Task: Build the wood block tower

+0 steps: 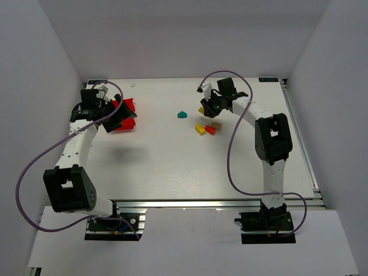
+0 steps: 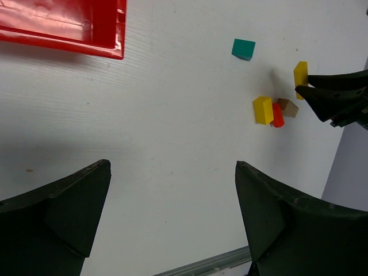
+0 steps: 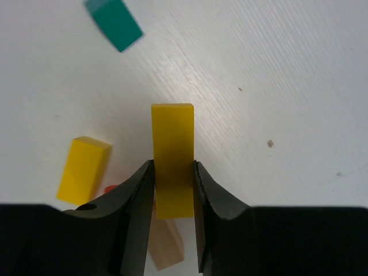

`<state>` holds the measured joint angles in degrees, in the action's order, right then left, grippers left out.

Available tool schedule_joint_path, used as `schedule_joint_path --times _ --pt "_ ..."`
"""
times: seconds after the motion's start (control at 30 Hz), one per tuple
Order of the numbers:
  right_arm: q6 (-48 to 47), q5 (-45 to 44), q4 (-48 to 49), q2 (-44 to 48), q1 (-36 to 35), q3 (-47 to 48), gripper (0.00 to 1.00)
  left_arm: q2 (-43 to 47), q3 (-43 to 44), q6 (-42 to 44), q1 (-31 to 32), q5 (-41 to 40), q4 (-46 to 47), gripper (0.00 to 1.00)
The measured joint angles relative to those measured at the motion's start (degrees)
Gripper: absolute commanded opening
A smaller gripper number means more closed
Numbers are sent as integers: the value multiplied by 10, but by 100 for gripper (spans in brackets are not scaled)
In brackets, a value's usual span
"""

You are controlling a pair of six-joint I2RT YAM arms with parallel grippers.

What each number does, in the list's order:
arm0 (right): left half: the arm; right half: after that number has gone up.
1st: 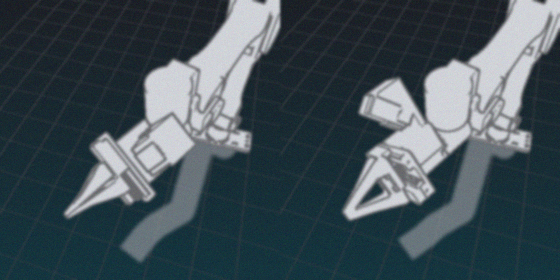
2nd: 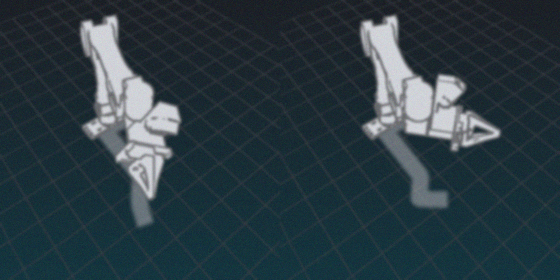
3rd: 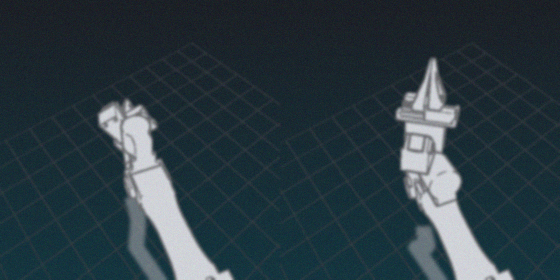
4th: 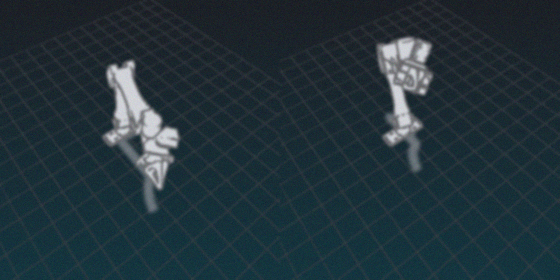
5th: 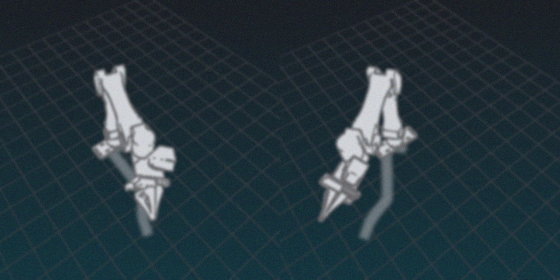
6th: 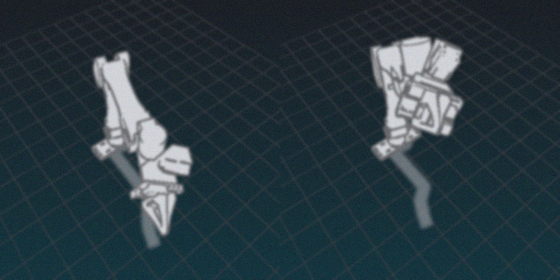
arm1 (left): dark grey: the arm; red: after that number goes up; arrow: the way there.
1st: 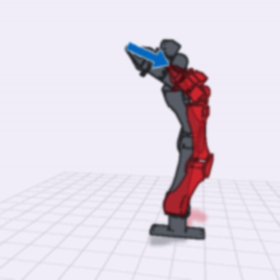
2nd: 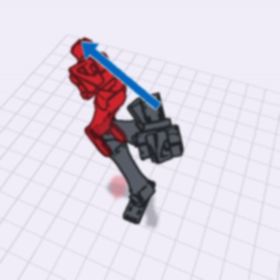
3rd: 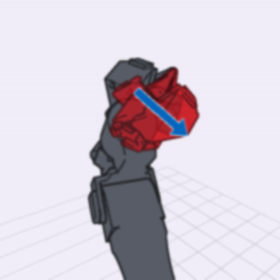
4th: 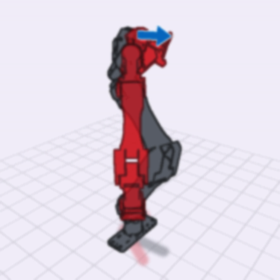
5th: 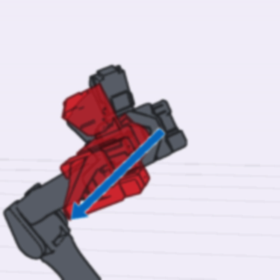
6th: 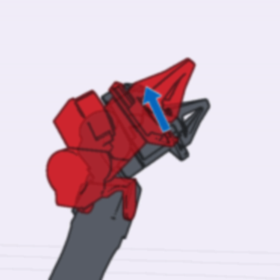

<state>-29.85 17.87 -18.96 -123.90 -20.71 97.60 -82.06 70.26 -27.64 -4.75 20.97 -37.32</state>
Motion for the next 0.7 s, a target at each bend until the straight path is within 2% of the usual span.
schedule_joint_path --times 0.17,0.3,0.57,0.7 --pt "-10 82 0 85 -10 -50 18 0 -1 2 0 57 19 98" --pt "-9 115 14 140 -41 -95 19 0 -2 2 4 78 22 98" --pt "30 64 23 161 -143 -179 20 17 -26 2 8 74 7 98" --pt "52 7 22 156 -166 -200 22 34 -38 1 9 61 -9 98"
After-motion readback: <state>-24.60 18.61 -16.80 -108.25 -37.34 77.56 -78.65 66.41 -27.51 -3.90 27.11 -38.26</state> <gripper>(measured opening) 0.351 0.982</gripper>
